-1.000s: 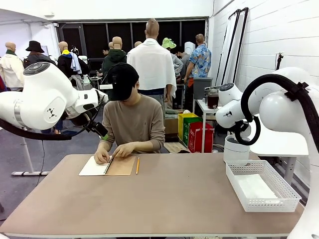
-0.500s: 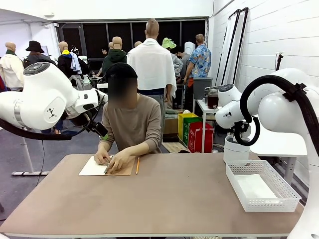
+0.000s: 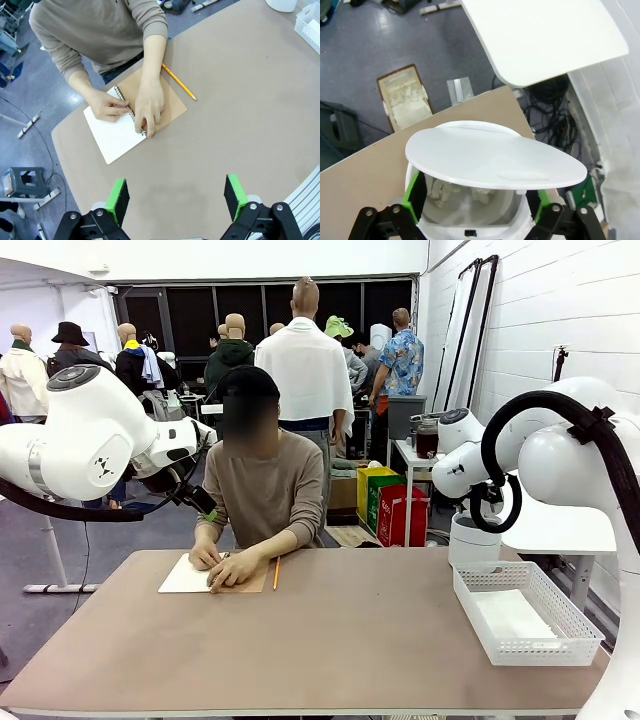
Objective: Sort the paper based on its condition.
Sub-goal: If a person hands you a paper, place it in the Organizing basket , and if it's crumpled, put it in the Trash can.
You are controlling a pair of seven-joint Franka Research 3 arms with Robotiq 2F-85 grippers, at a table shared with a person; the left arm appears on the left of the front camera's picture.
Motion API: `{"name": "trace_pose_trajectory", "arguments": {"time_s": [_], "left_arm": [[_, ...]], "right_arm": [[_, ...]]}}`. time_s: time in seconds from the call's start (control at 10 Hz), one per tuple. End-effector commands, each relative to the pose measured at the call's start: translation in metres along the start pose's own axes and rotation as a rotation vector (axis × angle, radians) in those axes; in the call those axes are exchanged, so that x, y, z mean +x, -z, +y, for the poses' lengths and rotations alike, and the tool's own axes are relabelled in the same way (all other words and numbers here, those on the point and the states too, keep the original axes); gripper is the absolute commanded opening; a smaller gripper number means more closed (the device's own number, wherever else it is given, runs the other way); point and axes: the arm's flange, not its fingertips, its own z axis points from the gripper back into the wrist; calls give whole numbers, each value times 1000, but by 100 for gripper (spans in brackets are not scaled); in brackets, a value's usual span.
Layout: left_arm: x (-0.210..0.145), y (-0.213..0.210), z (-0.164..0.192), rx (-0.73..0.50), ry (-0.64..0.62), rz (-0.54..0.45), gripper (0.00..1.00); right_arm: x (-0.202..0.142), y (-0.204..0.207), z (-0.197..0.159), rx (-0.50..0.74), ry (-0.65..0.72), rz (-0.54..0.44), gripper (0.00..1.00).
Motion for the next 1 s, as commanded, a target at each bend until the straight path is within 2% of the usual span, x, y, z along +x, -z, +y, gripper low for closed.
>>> {"name": "trace_pose_trajectory", "arguments": {"time_s": [0.0, 0.3, 0.4, 0.9], "left_arm": [[0, 0, 0, 0, -2, 0, 100], [0, 0, 0, 0, -2, 0, 100], [0, 0, 0, 0, -2, 0, 100], [0, 0, 0, 0, -2, 0, 100]], "right_arm": [[3, -4, 2, 13, 10, 39, 100], [4, -2, 3, 15, 16, 55, 100], [-1, -1, 0, 12, 15, 25, 100], [-1, -1, 0, 12, 15, 25, 100]]}}
